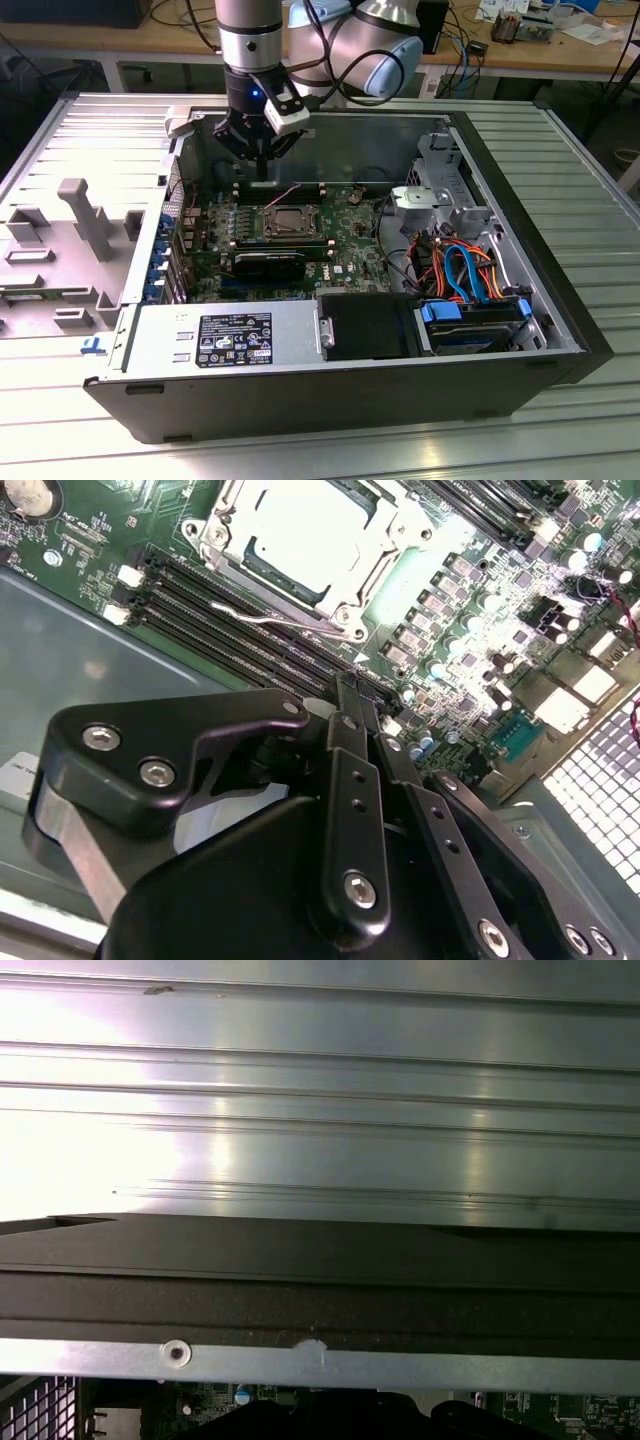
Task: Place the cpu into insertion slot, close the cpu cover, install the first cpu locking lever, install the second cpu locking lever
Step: 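Install the first cpu locking lever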
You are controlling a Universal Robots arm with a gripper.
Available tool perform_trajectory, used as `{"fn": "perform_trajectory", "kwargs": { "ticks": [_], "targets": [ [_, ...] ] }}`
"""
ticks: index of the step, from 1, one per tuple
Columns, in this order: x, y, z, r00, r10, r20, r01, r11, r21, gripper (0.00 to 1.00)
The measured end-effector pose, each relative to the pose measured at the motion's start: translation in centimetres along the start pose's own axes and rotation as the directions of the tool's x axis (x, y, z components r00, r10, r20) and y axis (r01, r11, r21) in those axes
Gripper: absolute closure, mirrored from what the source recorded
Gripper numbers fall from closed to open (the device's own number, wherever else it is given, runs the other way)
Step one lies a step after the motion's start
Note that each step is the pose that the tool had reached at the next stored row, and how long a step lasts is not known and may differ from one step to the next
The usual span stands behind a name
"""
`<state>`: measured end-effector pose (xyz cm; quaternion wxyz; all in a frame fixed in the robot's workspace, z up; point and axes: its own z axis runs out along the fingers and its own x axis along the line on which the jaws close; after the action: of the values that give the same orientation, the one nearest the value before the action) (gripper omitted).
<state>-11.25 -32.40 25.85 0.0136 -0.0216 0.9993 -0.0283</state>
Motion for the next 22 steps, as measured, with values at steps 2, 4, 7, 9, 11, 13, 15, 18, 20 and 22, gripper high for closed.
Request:
{"fn": "perform_trajectory", "kwargs": {
  "ticks": [2,4,7,9,11,13,15,18,20,22],
  "targets": [
    [-0.06,0.0,0.0,1.0,0.0,0.0,0.0,1.0,0.0,0.89],
    [-0.12,0.0,0.02,1.0,0.0,0.0001,0.0,1.0,-0.0001,0.89],
    [-0.2,0.0,0.06,1.0,0.0,0.0,0.0,1.0,0.0,0.89],
    [-0.24,0.0,0.1,1.0,0.0,-0.0001,0.0,1.0,0.0001,0.89],
    [-0.25,0.0,0.18,1.0,0.0,0.0001,0.0,1.0,-0.0001,0.89],
    [-0.26,0.0,0.26,1.0,0.0,0.0,0.0,1.0,0.0,0.89],
    [-0.27,0.0,0.32,1.0,0.0,-0.0001,0.0,1.0,0.0,0.89],
    [-0.28,0.01,0.45,1.0,0.0,0.0,0.0,1.0,0.0,0.89],
    [-0.28,0.01,0.58,1.0,0.0,0.0,0.0,1.0,0.0,0.89],
    [-0.28,0.01,0.72,1.0,0.0,0.0,0.0,1.0,0.0,0.89]
  ]
}}
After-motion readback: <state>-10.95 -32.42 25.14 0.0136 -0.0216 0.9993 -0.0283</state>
